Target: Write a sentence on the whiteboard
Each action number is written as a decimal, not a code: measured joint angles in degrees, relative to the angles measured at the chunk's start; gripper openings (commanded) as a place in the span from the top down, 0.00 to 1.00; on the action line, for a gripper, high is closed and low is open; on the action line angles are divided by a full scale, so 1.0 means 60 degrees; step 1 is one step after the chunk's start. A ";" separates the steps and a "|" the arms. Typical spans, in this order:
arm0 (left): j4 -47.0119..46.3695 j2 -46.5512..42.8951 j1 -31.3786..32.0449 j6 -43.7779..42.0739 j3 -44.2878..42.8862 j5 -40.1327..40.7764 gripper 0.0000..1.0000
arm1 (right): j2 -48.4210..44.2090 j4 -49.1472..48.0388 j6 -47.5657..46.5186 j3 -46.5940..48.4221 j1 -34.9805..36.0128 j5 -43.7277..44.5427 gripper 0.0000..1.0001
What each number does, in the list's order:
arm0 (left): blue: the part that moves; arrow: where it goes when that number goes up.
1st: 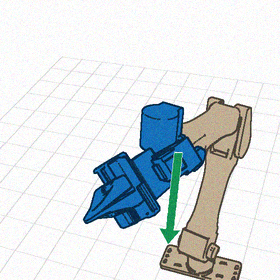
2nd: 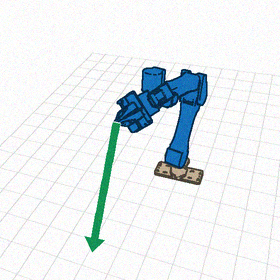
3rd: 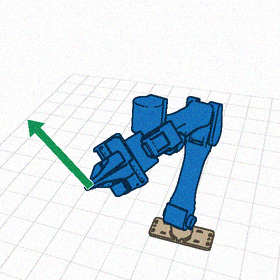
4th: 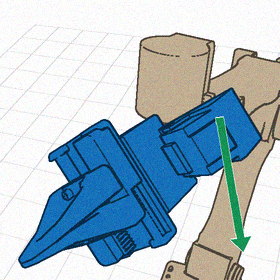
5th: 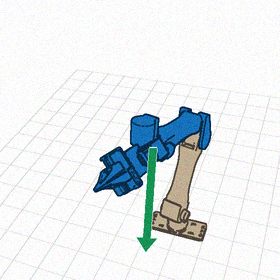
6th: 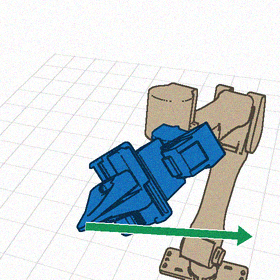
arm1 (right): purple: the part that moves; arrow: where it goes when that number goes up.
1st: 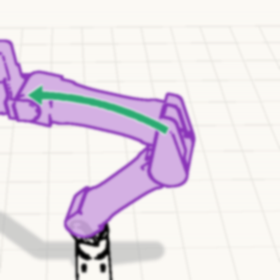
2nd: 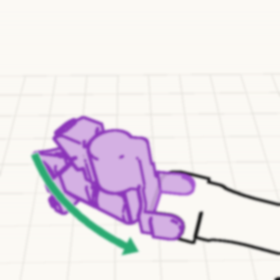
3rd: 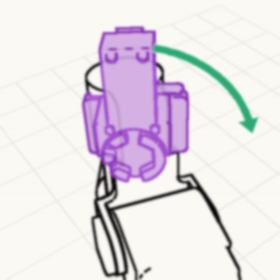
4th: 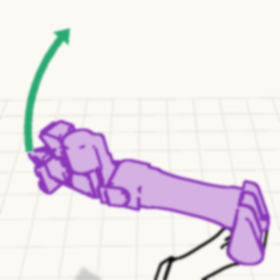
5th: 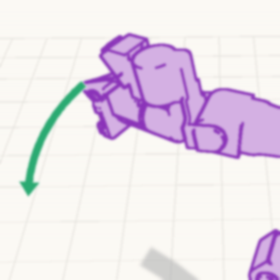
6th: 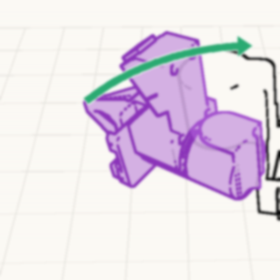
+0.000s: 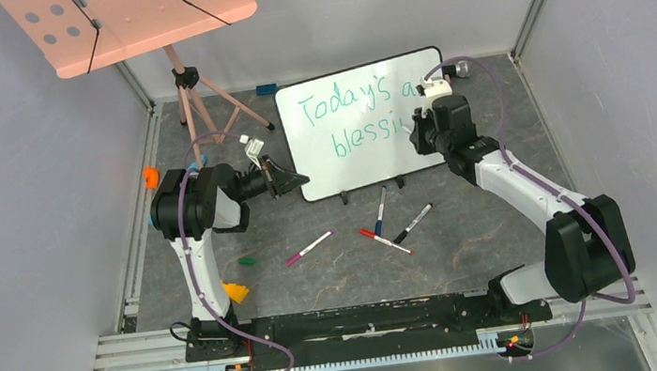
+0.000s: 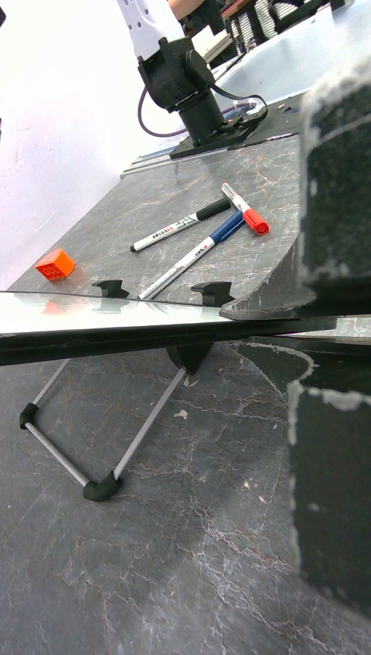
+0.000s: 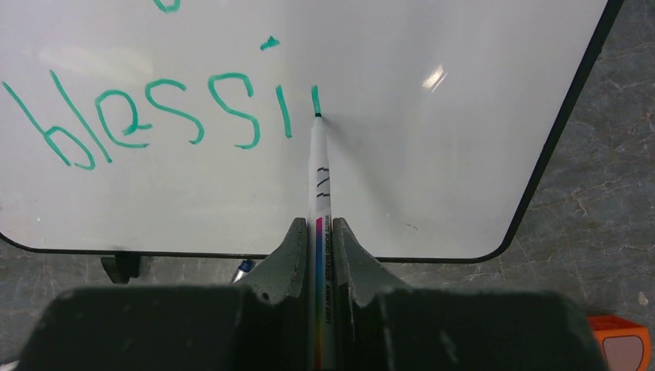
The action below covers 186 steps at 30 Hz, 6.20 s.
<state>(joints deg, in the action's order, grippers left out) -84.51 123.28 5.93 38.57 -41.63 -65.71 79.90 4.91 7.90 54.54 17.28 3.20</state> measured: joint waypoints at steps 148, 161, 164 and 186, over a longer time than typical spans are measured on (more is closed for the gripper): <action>0.0000 0.0004 0.0000 0.0004 -0.0004 -0.0011 0.98 | 0.0073 0.0561 0.0004 0.0444 -0.0794 0.0266 1.00; 0.0000 0.0004 0.0000 0.0004 -0.0004 -0.0022 0.98 | 0.0113 0.0557 0.0004 0.0477 -0.0794 0.0233 1.00; 0.0000 0.0004 0.0000 0.0004 -0.0004 -0.0026 0.98 | 0.0058 0.0484 0.0004 0.0342 -0.0798 0.0226 1.00; 0.0000 0.0004 0.0000 0.0000 -0.0004 -0.0015 0.98 | -0.0426 0.0186 0.0226 -0.1075 -0.0809 -0.1453 1.00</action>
<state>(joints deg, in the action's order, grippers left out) -84.51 123.31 5.93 38.57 -41.65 -65.80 77.34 6.02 9.26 48.10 12.43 -5.52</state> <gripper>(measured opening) 0.107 0.114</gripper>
